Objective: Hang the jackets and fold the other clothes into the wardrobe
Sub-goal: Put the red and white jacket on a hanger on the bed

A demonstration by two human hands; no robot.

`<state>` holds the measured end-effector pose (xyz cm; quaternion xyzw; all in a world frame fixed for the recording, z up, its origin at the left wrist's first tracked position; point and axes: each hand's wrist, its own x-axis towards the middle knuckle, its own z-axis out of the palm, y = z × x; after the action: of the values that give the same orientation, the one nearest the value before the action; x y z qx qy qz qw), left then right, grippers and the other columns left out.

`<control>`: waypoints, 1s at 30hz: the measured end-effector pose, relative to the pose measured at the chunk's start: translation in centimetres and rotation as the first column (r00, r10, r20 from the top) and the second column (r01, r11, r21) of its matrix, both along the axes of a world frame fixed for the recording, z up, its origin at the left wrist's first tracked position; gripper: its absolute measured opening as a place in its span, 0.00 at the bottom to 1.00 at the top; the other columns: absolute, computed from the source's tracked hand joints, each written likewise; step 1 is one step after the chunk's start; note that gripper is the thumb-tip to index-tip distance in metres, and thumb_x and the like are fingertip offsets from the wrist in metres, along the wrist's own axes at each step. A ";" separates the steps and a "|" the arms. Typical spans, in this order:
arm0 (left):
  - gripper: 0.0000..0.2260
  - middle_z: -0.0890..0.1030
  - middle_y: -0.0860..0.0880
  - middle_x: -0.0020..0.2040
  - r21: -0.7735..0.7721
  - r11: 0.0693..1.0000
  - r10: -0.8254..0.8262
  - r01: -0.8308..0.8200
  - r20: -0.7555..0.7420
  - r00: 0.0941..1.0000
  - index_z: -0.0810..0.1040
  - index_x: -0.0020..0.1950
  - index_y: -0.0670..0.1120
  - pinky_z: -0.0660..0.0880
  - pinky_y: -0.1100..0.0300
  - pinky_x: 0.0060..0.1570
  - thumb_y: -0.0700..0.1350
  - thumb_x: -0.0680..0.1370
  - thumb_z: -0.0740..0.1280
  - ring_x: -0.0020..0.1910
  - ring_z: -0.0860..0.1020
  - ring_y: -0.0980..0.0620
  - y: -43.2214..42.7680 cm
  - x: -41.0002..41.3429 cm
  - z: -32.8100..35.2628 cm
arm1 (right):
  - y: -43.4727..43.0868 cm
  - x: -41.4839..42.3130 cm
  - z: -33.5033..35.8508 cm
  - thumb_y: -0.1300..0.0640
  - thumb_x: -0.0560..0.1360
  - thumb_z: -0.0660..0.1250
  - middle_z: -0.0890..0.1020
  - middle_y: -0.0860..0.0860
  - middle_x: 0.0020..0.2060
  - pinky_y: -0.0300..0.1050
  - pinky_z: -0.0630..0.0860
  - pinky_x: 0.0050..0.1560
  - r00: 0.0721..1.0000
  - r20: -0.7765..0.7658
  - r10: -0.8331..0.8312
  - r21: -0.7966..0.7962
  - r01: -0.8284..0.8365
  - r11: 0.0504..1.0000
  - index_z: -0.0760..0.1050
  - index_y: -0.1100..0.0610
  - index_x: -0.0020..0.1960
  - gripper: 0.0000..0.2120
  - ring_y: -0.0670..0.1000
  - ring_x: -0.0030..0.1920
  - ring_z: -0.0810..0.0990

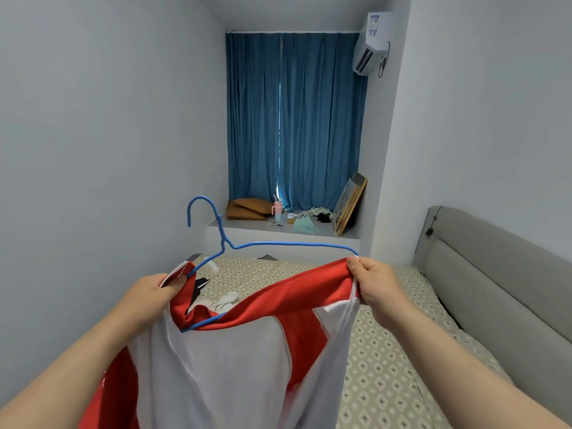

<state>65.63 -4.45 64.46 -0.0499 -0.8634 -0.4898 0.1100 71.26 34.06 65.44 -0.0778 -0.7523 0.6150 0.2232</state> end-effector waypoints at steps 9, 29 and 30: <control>0.18 0.81 0.53 0.29 0.209 0.967 0.133 -0.148 0.086 0.987 0.82 0.34 0.45 0.71 0.56 0.40 0.52 0.80 0.66 0.35 0.77 0.51 -2.9 -0.8 -2.2 | -0.1 0.0 0.7 0.54 0.80 0.66 0.85 0.51 0.34 0.40 0.78 0.33 0.996 -0.085 -0.010 -0.236 -0.011 0.972 0.83 0.58 0.42 0.13 0.49 0.34 0.80; 0.09 0.83 0.48 0.44 -0.541 0.804 0.128 -0.248 -0.251 0.960 0.74 0.39 0.53 0.69 0.55 0.36 0.52 0.78 0.65 0.45 0.80 0.41 -1.7 1.8 0.0 | -0.8 0.6 2.9 0.51 0.80 0.65 0.78 0.44 0.27 0.45 0.70 0.36 0.953 -0.241 -0.183 0.276 0.248 0.929 0.79 0.56 0.34 0.18 0.46 0.31 0.73; 0.07 0.83 0.46 0.46 -0.560 0.787 0.134 -0.258 -0.253 0.958 0.76 0.42 0.51 0.71 0.54 0.38 0.51 0.79 0.65 0.46 0.80 0.41 -2.2 1.7 -0.1 | -0.4 0.5 2.9 0.52 0.80 0.65 0.79 0.47 0.28 0.45 0.72 0.37 0.972 -0.177 -0.157 0.147 0.183 0.972 0.81 0.56 0.35 0.17 0.47 0.31 0.74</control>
<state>67.32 -6.64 64.33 -0.0401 -0.9571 -0.1772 0.2257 71.77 33.67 68.33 -0.0726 -0.7694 0.5345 0.3421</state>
